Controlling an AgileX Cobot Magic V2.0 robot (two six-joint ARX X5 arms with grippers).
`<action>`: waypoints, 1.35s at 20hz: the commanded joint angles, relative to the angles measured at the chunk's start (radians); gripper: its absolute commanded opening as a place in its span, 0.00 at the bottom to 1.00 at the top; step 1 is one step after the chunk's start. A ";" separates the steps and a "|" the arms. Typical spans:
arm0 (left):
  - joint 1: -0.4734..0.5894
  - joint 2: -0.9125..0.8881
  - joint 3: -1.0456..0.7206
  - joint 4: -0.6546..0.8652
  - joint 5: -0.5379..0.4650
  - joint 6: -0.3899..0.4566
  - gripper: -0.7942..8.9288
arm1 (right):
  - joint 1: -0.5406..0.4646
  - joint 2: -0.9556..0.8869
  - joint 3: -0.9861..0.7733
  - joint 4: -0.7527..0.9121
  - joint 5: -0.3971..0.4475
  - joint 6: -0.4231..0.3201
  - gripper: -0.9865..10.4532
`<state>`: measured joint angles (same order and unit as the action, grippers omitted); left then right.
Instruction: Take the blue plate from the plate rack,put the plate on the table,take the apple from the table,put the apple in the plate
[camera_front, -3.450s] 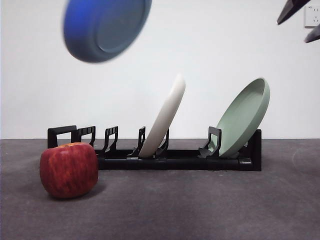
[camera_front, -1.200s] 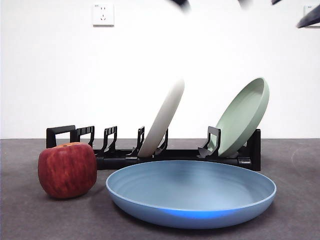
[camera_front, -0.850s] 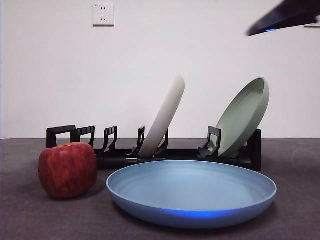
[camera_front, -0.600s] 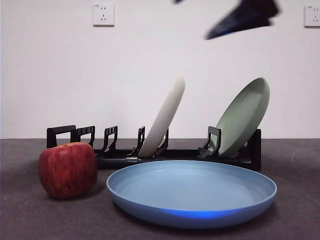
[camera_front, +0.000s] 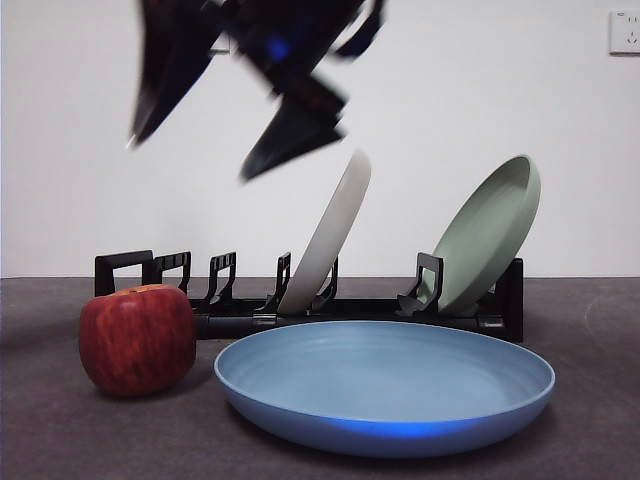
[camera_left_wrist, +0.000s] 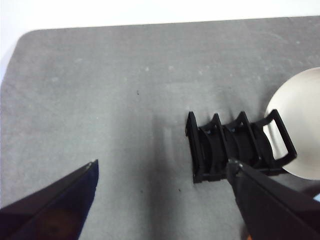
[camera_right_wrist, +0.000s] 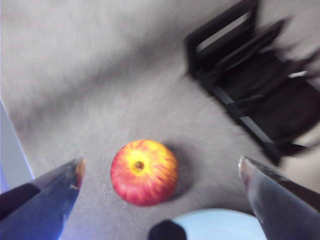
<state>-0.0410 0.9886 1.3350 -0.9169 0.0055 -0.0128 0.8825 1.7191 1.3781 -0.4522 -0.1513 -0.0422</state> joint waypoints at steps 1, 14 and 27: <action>0.003 -0.008 -0.005 -0.006 0.004 -0.014 0.53 | 0.023 0.105 0.035 0.005 0.005 -0.032 0.56; 0.003 -0.008 -0.005 -0.021 0.004 -0.018 0.53 | 0.081 0.333 0.041 0.079 0.031 -0.063 0.38; 0.002 -0.008 -0.005 -0.019 0.068 -0.013 0.53 | 0.064 0.006 0.049 -0.058 0.030 -0.063 0.08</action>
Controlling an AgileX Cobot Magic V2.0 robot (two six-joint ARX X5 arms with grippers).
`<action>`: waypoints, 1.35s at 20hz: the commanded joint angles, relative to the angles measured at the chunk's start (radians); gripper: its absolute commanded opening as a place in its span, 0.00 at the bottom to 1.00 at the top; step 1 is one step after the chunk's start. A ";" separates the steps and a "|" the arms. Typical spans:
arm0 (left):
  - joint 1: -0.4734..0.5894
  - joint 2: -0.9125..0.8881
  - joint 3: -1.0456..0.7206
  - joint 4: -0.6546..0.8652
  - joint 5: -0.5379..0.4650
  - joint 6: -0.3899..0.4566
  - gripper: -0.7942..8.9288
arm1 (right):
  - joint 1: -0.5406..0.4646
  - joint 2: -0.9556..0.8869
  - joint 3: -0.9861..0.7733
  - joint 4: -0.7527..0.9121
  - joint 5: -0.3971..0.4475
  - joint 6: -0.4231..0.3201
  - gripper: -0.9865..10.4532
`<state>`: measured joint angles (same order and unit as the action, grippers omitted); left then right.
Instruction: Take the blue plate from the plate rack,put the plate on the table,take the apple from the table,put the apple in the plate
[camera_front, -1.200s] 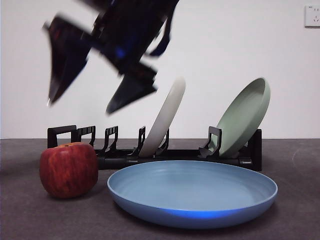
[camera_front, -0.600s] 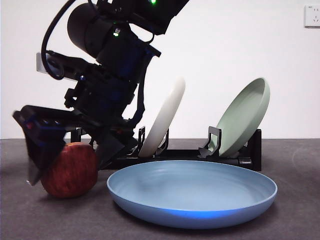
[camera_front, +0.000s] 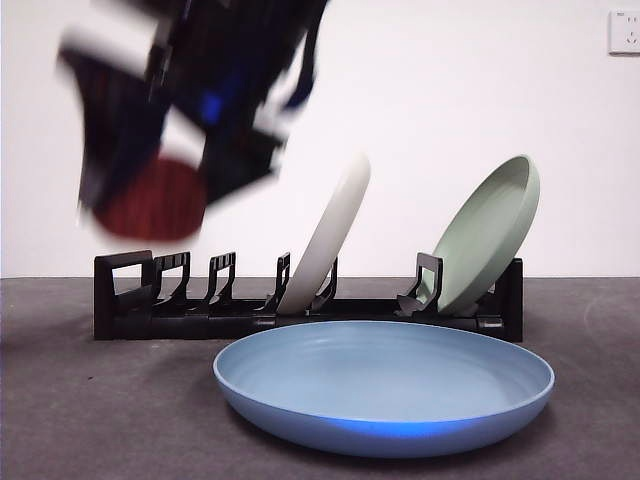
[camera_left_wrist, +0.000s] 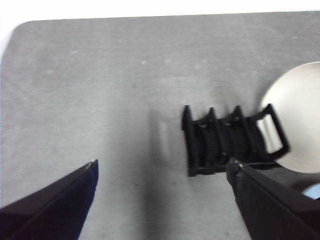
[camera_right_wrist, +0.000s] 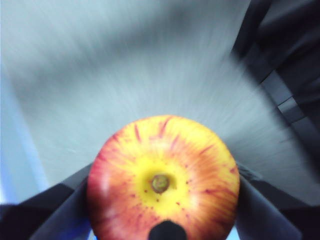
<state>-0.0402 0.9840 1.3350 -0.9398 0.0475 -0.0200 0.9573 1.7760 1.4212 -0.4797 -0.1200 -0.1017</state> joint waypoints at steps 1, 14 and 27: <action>0.001 -0.004 -0.005 0.004 0.042 -0.006 0.53 | -0.023 -0.088 0.006 -0.063 -0.001 -0.004 0.08; -0.013 -0.003 -0.005 0.048 0.093 -0.006 0.53 | -0.166 -0.366 -0.267 -0.254 0.053 0.043 0.08; -0.013 -0.003 -0.005 0.047 0.093 -0.006 0.53 | -0.184 -0.158 -0.520 0.155 0.126 0.090 0.08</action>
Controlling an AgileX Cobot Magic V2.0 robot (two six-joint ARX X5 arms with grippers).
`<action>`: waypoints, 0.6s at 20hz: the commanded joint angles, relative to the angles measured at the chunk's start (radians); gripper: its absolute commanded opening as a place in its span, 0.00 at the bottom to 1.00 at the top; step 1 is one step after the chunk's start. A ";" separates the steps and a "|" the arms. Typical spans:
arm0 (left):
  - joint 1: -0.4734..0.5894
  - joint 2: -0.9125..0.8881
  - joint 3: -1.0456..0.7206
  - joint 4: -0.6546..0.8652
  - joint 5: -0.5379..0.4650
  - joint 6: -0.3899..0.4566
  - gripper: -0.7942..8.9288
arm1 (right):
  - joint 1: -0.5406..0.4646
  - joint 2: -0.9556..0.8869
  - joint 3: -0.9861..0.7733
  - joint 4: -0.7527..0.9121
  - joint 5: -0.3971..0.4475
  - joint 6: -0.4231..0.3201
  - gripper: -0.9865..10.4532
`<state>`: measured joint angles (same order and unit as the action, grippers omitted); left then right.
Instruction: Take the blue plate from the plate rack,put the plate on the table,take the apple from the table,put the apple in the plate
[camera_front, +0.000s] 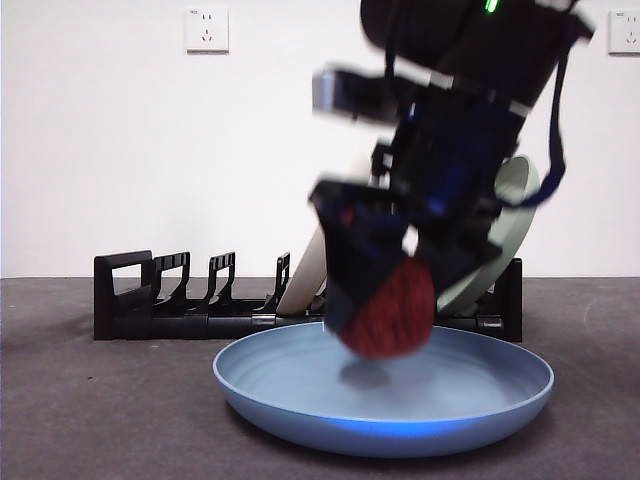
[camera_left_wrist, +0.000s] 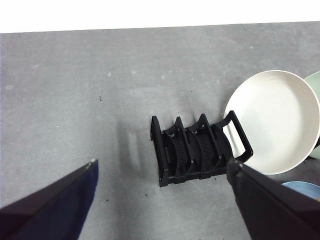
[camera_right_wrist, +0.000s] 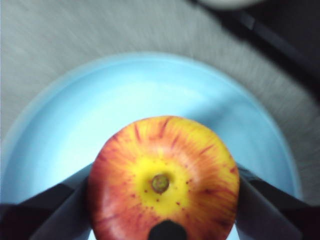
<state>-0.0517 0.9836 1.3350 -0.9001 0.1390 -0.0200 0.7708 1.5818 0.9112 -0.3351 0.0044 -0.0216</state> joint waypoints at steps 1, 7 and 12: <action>-0.002 -0.002 -0.005 0.007 0.002 -0.006 0.53 | 0.003 0.057 -0.010 0.011 0.001 0.010 0.08; -0.002 -0.002 -0.005 0.006 0.001 -0.006 0.53 | 0.001 0.076 -0.010 -0.001 -0.002 0.065 0.34; -0.002 -0.002 -0.005 0.006 0.002 -0.006 0.53 | 0.002 0.074 -0.009 -0.013 -0.002 0.077 0.58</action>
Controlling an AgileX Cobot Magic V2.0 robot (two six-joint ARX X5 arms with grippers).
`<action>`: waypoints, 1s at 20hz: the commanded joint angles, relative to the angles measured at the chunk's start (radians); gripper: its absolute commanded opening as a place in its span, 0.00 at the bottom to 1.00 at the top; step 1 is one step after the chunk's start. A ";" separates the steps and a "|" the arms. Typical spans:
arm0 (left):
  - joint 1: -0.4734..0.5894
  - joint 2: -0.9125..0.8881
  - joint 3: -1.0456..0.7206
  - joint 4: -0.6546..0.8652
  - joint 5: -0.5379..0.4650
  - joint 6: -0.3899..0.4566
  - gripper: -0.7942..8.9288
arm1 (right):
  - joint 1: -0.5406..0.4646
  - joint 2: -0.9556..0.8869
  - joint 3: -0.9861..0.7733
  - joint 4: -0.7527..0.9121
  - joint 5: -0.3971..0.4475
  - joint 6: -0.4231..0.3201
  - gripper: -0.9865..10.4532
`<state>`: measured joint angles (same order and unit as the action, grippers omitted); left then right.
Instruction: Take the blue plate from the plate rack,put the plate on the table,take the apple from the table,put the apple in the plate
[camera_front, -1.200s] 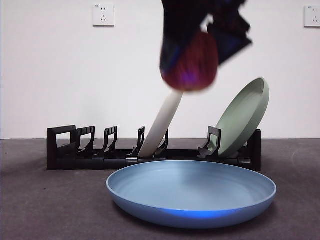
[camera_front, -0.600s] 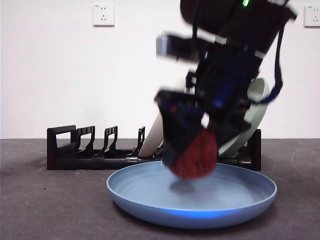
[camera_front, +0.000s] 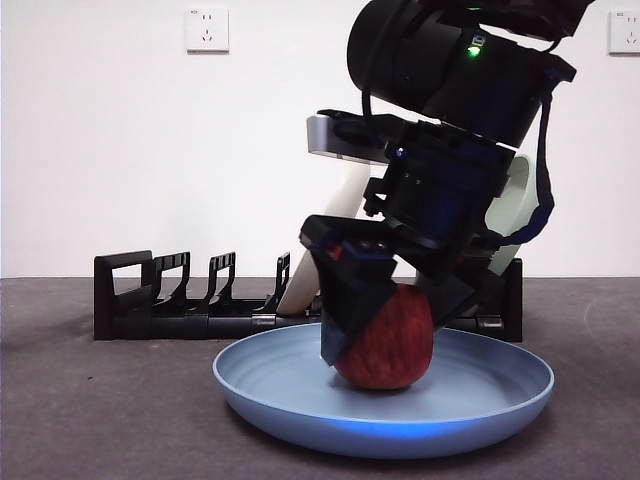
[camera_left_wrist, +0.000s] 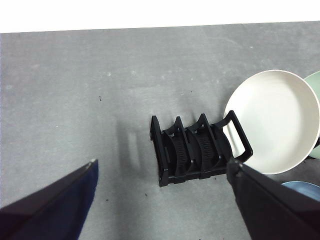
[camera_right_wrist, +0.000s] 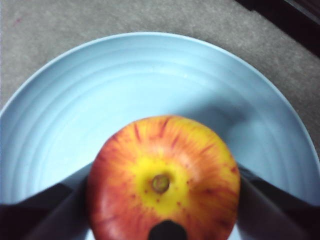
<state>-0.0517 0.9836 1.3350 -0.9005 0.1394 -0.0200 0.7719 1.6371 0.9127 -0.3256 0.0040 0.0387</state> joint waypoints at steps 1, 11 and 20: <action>-0.002 -0.002 -0.005 0.005 0.002 -0.006 0.53 | 0.000 0.013 -0.010 -0.023 -0.001 0.017 0.58; -0.092 0.000 -0.005 0.048 0.284 -0.002 0.53 | 0.000 -0.379 0.027 -0.054 0.003 0.017 0.58; -0.346 0.027 -0.005 0.078 0.333 0.000 0.10 | -0.034 -0.734 0.027 -0.064 0.006 0.020 0.10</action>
<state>-0.3931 1.0103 1.3350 -0.8333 0.4736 -0.0196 0.7391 0.9009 0.9386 -0.3916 0.0048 0.0494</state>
